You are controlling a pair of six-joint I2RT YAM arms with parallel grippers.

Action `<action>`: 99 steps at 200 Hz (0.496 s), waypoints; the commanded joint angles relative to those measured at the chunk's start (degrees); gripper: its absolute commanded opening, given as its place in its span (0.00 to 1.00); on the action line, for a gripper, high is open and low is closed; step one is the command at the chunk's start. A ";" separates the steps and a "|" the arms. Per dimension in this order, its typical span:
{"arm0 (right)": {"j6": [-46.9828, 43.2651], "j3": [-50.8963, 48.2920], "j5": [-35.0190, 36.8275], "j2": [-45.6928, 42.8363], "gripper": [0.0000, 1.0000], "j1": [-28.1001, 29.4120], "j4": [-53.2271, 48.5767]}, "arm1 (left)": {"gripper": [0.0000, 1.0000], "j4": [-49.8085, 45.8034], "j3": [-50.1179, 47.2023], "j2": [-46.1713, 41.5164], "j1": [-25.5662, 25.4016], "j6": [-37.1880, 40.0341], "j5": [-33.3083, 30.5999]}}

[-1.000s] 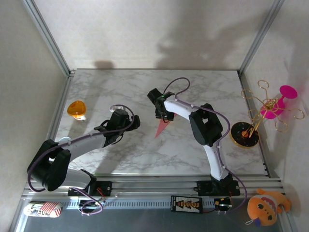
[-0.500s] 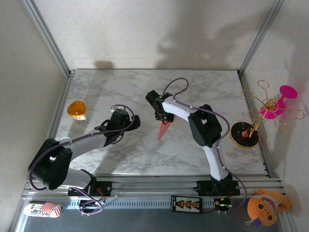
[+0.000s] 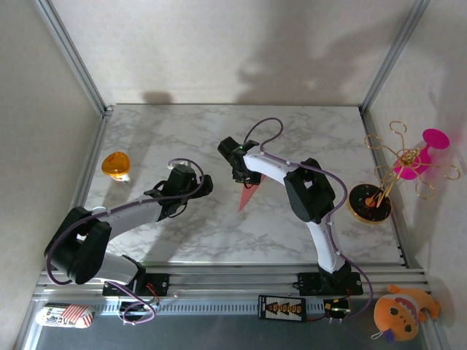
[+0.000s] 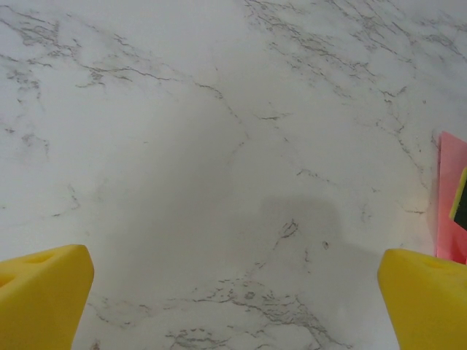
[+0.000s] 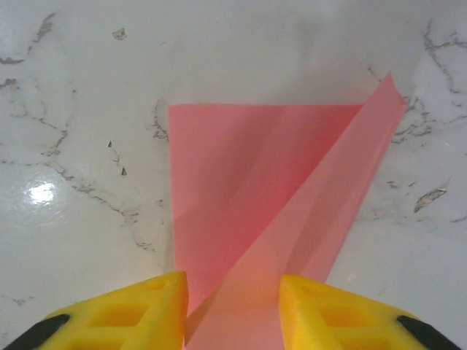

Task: Fold a paper plane with a square sheet of paper (pick it up from the middle)
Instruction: Turn over the paper plane at the top-center of the table.

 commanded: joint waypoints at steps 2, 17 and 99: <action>1.28 0.01 0.30 -2.17 0.33 0.58 -2.91 | 0.99 0.41 -0.34 0.53 0.58 -0.71 0.05; 1.42 0.02 0.66 -2.45 0.31 0.72 -3.56 | 1.00 0.46 -0.21 0.63 0.65 -0.71 -0.02; 2.20 -1.21 1.19 -4.33 0.24 0.89 -4.65 | 0.99 0.45 -0.08 1.28 0.80 -0.97 -0.01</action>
